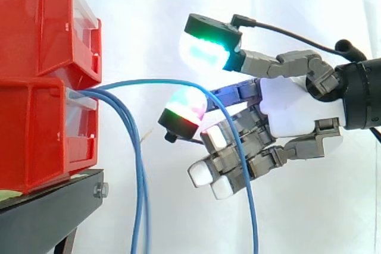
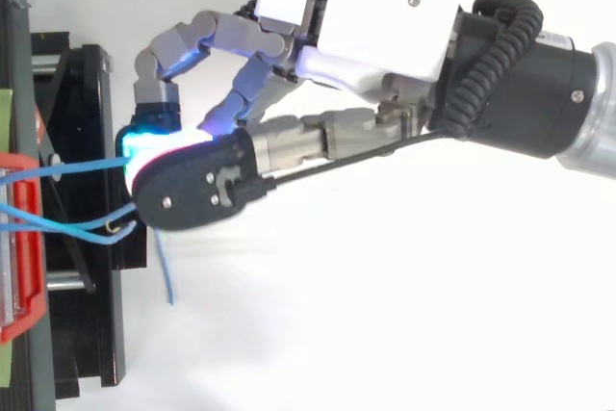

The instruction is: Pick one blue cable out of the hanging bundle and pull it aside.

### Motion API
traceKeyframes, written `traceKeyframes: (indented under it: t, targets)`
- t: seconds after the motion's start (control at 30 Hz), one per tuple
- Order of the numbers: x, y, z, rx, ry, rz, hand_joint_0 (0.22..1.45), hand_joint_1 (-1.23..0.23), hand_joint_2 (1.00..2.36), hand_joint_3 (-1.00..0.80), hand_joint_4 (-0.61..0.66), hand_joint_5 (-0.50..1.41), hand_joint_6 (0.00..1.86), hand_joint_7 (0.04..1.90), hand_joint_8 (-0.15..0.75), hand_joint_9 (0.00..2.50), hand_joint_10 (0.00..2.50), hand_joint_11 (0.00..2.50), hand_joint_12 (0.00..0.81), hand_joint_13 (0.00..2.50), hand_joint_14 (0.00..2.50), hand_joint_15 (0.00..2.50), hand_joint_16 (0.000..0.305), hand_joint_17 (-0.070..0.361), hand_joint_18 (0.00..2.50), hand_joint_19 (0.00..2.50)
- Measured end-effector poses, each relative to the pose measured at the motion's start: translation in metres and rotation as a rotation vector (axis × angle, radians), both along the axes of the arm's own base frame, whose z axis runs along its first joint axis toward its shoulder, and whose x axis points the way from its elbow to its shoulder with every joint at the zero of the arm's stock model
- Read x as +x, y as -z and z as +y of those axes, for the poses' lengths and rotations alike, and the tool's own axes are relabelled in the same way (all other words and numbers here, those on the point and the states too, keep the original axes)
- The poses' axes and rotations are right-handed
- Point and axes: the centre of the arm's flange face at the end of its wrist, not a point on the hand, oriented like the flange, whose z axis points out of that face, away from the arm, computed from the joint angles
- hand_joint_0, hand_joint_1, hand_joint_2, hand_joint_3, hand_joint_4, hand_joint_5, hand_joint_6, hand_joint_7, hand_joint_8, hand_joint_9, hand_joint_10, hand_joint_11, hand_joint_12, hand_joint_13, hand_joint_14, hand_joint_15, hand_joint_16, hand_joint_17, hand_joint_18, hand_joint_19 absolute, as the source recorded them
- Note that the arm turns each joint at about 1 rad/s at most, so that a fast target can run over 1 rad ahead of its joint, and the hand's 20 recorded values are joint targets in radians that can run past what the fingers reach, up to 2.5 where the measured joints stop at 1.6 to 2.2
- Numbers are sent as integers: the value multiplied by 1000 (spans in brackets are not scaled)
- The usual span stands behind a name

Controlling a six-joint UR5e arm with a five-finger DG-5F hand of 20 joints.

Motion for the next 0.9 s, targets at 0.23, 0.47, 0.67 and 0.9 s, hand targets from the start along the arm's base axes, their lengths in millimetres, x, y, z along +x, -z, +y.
traceKeyframes:
  t: [0.23,0.47,0.67,0.9]
  targets:
    - [-2,-5,-1,0,0,2,558,-610,1015,-300,68,-129,835,1206,280,1134,22,688,381,896,18,462,47,107,771,474]
    - [-6,-9,-2,-3,1,20,575,-687,1022,-131,57,-132,899,1223,282,1132,20,690,379,914,17,463,46,104,786,454]
    - [-7,-9,-3,-4,1,29,593,-741,1019,-56,17,-109,908,1226,301,1177,20,677,399,947,16,455,51,115,869,405]
    - [-8,-9,-5,-4,3,30,596,-753,1017,-40,0,-101,905,1225,303,1164,20,653,403,927,15,442,52,117,866,381]
